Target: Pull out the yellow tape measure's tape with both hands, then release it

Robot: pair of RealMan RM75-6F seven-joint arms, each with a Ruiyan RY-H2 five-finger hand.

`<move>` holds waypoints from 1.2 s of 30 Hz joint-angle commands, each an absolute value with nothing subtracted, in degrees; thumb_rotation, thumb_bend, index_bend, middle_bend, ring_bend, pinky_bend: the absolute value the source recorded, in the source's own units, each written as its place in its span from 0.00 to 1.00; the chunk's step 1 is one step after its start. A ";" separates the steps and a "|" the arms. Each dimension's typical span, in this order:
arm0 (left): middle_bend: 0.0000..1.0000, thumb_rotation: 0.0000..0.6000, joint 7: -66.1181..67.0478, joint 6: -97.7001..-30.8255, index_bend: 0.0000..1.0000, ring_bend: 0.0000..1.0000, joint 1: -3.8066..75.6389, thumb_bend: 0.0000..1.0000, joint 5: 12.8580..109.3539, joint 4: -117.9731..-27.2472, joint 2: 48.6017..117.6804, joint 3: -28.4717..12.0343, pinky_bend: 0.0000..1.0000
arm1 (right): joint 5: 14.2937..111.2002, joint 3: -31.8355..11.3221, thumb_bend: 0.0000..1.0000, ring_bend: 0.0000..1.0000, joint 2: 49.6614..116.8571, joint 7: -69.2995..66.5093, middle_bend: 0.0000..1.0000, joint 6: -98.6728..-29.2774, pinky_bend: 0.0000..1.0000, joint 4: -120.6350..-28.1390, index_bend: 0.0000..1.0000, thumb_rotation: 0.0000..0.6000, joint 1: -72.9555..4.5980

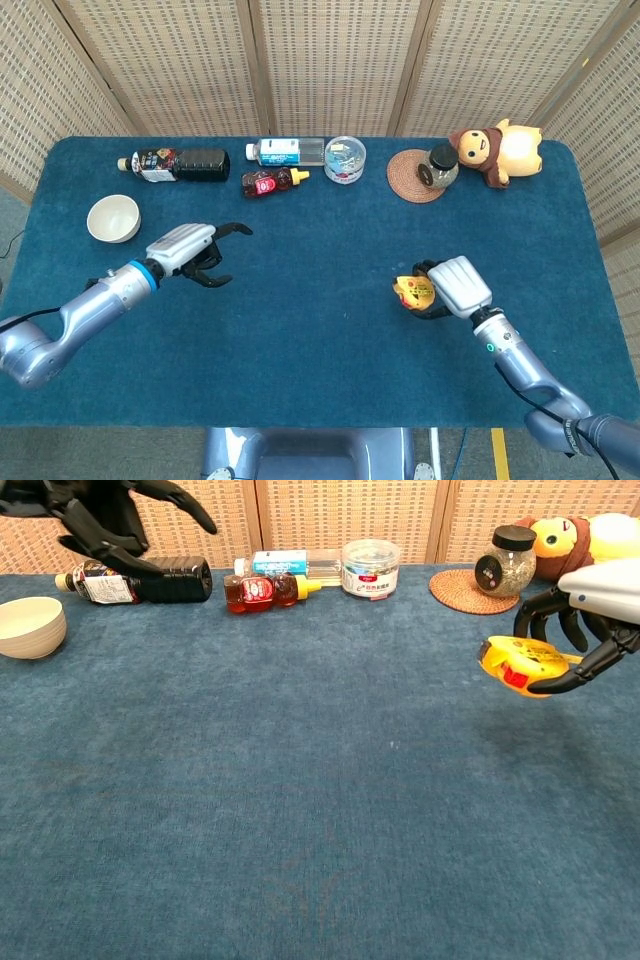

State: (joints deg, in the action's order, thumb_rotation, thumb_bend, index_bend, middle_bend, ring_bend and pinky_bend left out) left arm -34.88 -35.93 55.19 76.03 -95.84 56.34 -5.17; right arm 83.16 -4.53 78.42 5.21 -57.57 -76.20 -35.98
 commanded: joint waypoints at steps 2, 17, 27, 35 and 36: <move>0.95 1.00 -32.60 -38.43 0.14 0.94 52.35 0.29 75.82 -98.37 53.89 -4.61 0.90 | 81.70 -4.72 0.24 0.58 81.35 3.95 0.60 -55.53 0.62 -71.86 0.57 0.59 -36.65; 0.95 1.00 -30.72 -41.08 0.14 0.94 46.52 0.29 76.15 -98.02 52.33 -4.22 0.90 | 78.94 -4.58 0.24 0.44 85.55 4.07 0.44 -51.63 0.54 -64.48 0.30 0.59 -37.16; 0.95 1.00 -30.96 -41.26 0.14 0.94 45.06 0.29 77.03 -97.24 52.30 -4.90 0.90 | 78.32 -5.33 0.25 0.36 82.28 6.30 0.34 -52.75 0.47 -70.34 0.13 0.59 -36.85; 0.95 1.00 -26.97 -45.21 0.14 0.94 41.76 0.29 76.01 -97.50 51.64 -4.90 0.89 | 77.96 -7.55 0.25 0.41 80.09 6.19 0.38 -58.72 0.51 -74.99 0.24 0.59 -34.98; 0.95 1.00 -26.07 -45.81 0.14 0.94 41.29 0.29 75.72 -97.69 51.55 -4.83 0.89 | 78.01 -7.79 0.25 0.42 79.93 6.10 0.39 -59.54 0.51 -75.39 0.26 0.59 -34.71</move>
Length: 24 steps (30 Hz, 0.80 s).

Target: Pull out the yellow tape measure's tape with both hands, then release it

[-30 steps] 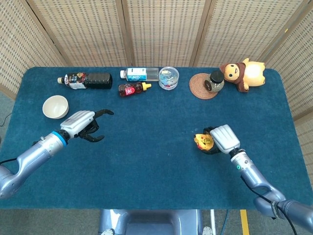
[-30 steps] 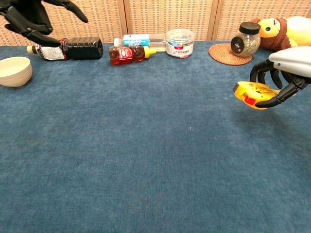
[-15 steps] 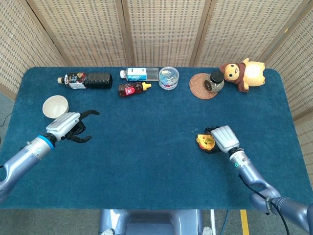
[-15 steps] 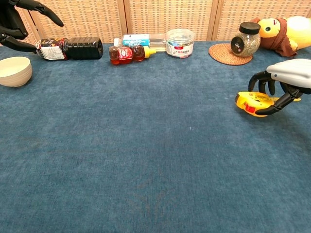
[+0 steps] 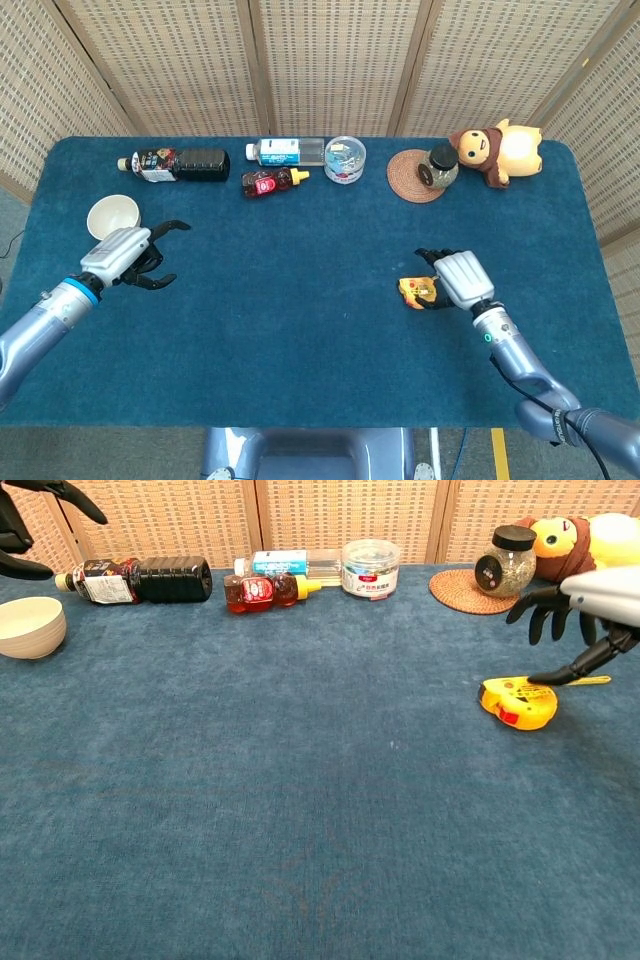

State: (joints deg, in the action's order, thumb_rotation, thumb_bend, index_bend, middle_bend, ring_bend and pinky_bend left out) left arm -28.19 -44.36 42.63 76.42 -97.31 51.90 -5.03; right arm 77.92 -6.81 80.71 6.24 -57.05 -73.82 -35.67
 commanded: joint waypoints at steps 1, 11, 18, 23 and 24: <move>0.95 1.00 -25.39 -46.23 0.14 0.94 40.98 0.29 75.51 -97.78 51.51 -4.78 0.89 | 78.04 -7.98 0.25 0.43 79.88 6.08 0.40 -60.15 0.52 -75.55 0.27 0.59 -34.53; 0.95 1.00 -8.49 -62.02 0.44 0.90 31.25 0.32 68.76 -100.31 53.42 -3.57 0.86 | 79.77 -9.49 0.29 0.59 79.63 8.72 0.55 -71.93 0.63 -77.21 0.48 0.61 -30.14; 0.90 1.00 -0.81 -72.99 0.51 0.82 24.50 0.33 67.70 -99.83 56.69 -2.70 0.84 | 80.58 -8.56 0.29 0.62 78.47 10.23 0.59 -75.86 0.65 -78.44 0.54 0.66 -27.12; 0.86 1.00 2.57 -79.06 0.56 0.76 20.35 0.33 68.46 -97.78 59.94 -2.01 0.82 | 80.25 -8.04 0.29 0.62 77.76 10.62 0.59 -77.99 0.65 -79.37 0.54 0.67 -24.79; 0.85 1.00 3.08 -79.90 0.56 0.75 19.61 0.33 68.48 -97.59 60.35 -1.88 0.81 | 80.09 -7.94 0.29 0.62 77.63 10.75 0.59 -78.42 0.65 -79.55 0.54 0.67 -24.25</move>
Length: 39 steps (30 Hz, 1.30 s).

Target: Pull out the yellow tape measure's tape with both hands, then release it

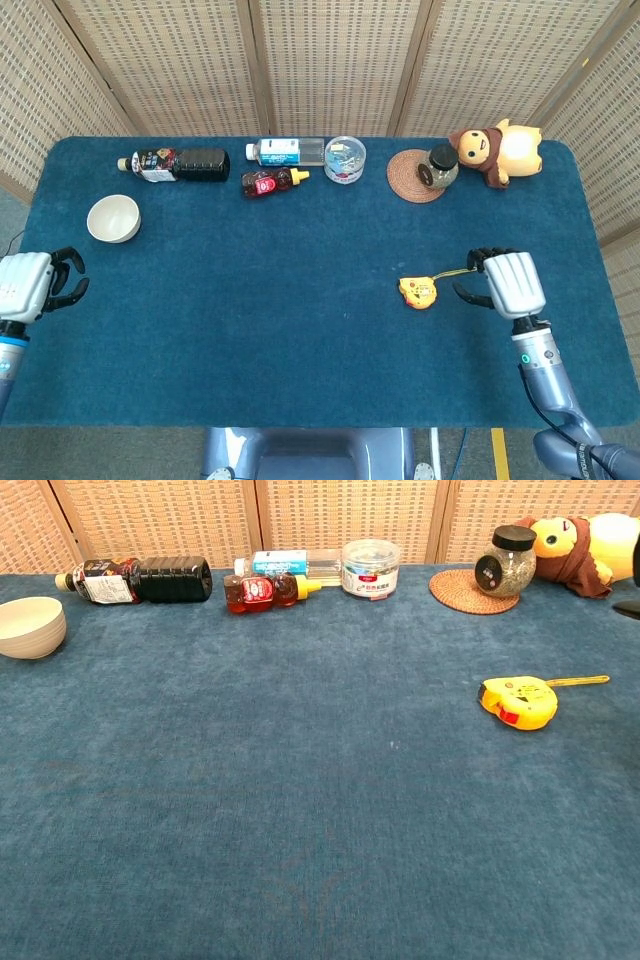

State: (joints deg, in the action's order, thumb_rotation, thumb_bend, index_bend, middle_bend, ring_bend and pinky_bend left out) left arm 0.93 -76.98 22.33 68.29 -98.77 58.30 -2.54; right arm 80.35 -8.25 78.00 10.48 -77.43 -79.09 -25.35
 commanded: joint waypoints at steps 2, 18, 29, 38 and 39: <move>0.84 1.00 3.75 -81.19 0.58 0.73 18.63 0.33 68.59 -97.28 60.93 -1.80 0.81 | 79.78 -7.81 0.29 0.62 77.41 11.15 0.59 -78.96 0.65 -79.81 0.54 0.67 -23.53; 0.83 1.00 8.91 -90.63 0.60 0.73 8.59 0.33 73.02 -96.77 65.19 0.94 0.80 | 77.77 -5.05 0.29 0.62 73.77 12.78 0.59 -84.95 0.66 -83.33 0.54 0.67 -14.07; 0.83 1.00 9.65 -90.44 0.61 0.72 7.49 0.33 75.59 -100.57 62.34 -0.46 0.78 | 79.49 -4.94 0.29 0.62 72.83 9.41 0.59 -85.68 0.66 -82.81 0.54 0.66 -11.93; 0.83 1.00 9.70 -90.72 0.61 0.72 6.07 0.33 76.73 -101.57 61.61 -0.99 0.78 | 80.71 -5.28 0.29 0.61 73.03 7.88 0.59 -85.53 0.66 -82.02 0.54 0.66 -11.44; 0.83 1.00 9.73 -90.72 0.61 0.72 5.97 0.33 76.77 -101.65 61.59 -1.09 0.78 | 80.77 -5.32 0.29 0.61 73.12 7.76 0.59 -85.29 0.66 -81.88 0.54 0.66 -11.50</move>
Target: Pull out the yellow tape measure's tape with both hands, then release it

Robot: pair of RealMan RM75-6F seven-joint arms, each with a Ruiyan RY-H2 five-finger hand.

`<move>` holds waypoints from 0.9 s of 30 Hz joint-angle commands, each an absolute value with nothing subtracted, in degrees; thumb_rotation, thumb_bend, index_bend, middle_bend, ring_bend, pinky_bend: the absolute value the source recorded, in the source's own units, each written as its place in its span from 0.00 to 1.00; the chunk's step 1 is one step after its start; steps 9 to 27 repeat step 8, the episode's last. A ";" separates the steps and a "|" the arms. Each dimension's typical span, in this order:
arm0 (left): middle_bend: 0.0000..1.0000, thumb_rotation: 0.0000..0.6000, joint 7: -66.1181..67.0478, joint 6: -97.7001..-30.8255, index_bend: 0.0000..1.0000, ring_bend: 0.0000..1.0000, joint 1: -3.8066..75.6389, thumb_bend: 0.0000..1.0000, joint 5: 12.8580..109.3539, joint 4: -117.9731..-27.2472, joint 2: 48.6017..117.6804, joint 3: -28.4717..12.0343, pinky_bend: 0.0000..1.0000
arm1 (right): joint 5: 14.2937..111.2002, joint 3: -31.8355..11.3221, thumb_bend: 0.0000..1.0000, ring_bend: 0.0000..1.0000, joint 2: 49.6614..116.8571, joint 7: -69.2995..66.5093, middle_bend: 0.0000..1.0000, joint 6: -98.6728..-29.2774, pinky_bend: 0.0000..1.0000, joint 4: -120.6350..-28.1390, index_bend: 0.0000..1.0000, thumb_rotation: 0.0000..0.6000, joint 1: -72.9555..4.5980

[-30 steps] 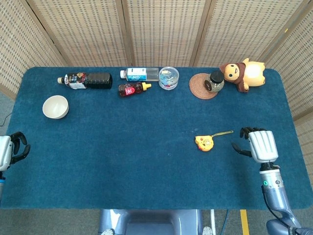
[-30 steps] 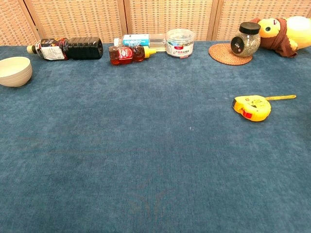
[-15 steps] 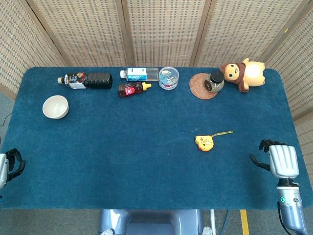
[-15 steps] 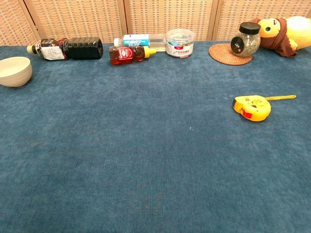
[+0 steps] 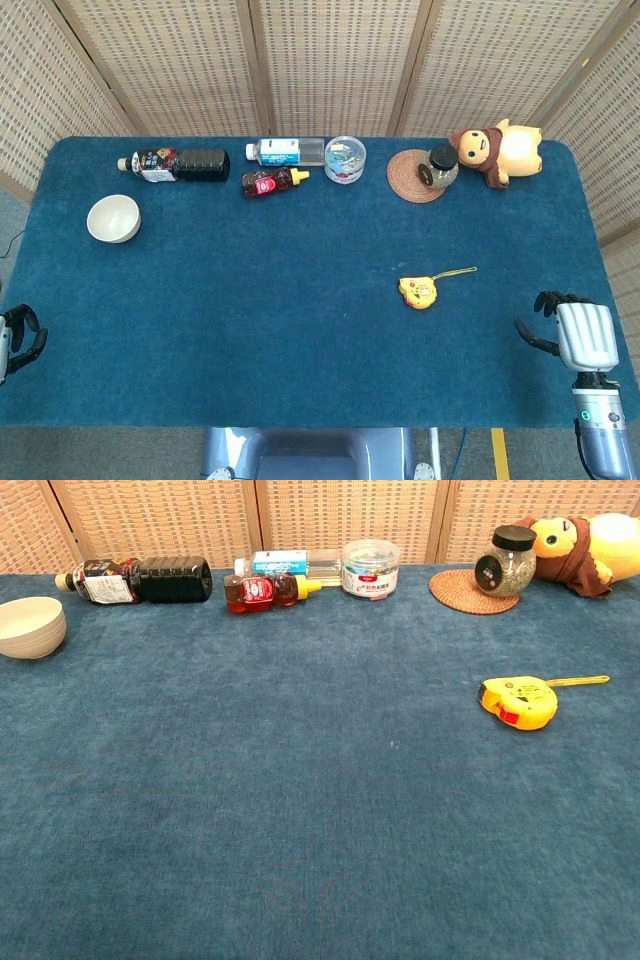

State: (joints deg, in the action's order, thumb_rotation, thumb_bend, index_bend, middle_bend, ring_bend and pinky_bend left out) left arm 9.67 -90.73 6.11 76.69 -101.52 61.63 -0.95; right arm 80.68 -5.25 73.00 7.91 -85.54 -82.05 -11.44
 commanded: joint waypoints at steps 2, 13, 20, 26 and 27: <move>0.83 1.00 9.98 -90.54 0.61 0.72 5.83 0.33 76.77 -101.71 61.59 -1.32 0.78 | 80.82 -5.50 0.29 0.61 73.37 7.69 0.59 -84.87 0.66 -81.55 0.54 0.67 -11.65; 0.83 1.00 10.39 -89.31 0.61 0.72 5.83 0.33 76.22 -101.43 61.76 -2.03 0.78 | 80.78 -6.24 0.29 0.61 73.90 8.36 0.59 -83.48 0.66 -81.21 0.54 0.67 -12.47; 0.83 1.00 10.39 -89.31 0.61 0.72 5.83 0.33 76.22 -101.43 61.76 -2.03 0.78 | 80.78 -6.24 0.29 0.61 73.90 8.36 0.59 -83.48 0.66 -81.21 0.54 0.67 -12.47; 0.83 1.00 10.39 -89.31 0.61 0.72 5.83 0.33 76.22 -101.43 61.76 -2.03 0.78 | 80.78 -6.24 0.29 0.61 73.90 8.36 0.59 -83.48 0.66 -81.21 0.54 0.67 -12.47; 0.83 1.00 10.39 -89.31 0.61 0.72 5.83 0.33 76.22 -101.43 61.76 -2.03 0.78 | 80.78 -6.24 0.29 0.61 73.90 8.36 0.59 -83.48 0.66 -81.21 0.54 0.67 -12.47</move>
